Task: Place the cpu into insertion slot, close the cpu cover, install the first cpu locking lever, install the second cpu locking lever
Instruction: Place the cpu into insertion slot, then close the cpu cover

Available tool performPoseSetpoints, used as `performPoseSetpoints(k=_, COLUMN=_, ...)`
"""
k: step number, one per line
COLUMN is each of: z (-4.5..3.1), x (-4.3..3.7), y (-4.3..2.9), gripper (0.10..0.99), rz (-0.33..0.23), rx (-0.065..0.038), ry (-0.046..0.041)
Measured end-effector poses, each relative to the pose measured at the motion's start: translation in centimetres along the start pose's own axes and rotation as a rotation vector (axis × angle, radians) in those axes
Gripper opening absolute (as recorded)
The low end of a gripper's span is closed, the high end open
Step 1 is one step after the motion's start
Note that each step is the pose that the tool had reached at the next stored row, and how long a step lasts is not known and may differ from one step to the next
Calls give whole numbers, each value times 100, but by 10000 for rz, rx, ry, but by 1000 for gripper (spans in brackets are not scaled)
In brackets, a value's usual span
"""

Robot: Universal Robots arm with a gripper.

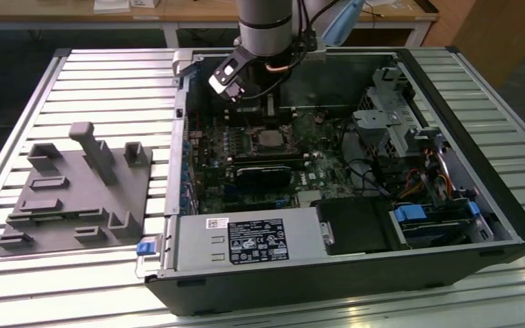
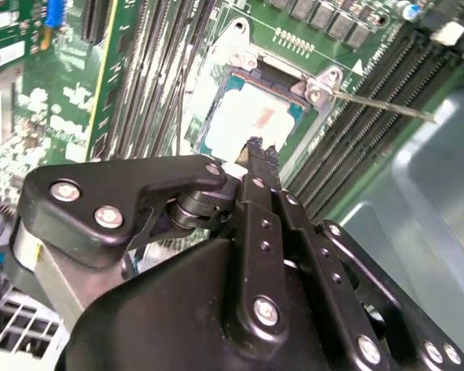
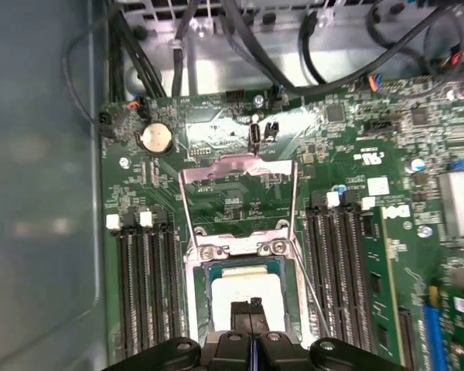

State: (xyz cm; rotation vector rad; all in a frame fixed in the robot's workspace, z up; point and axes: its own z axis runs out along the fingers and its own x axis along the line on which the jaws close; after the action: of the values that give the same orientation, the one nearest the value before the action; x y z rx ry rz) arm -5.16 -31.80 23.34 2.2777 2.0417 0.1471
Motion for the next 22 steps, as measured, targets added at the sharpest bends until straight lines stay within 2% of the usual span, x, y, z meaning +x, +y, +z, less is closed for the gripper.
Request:
performPoseSetpoints(k=5, z=-151, x=3, y=19, gripper=106, rz=0, rx=-10, ry=1)
performPoseSetpoints(k=7, z=-186, x=3, y=23, gripper=106, rz=0, rx=-9, ry=-1)
performPoseSetpoints(k=22, z=-202, x=4, y=25, gripper=106, rz=-1, rx=-9, ry=-7)
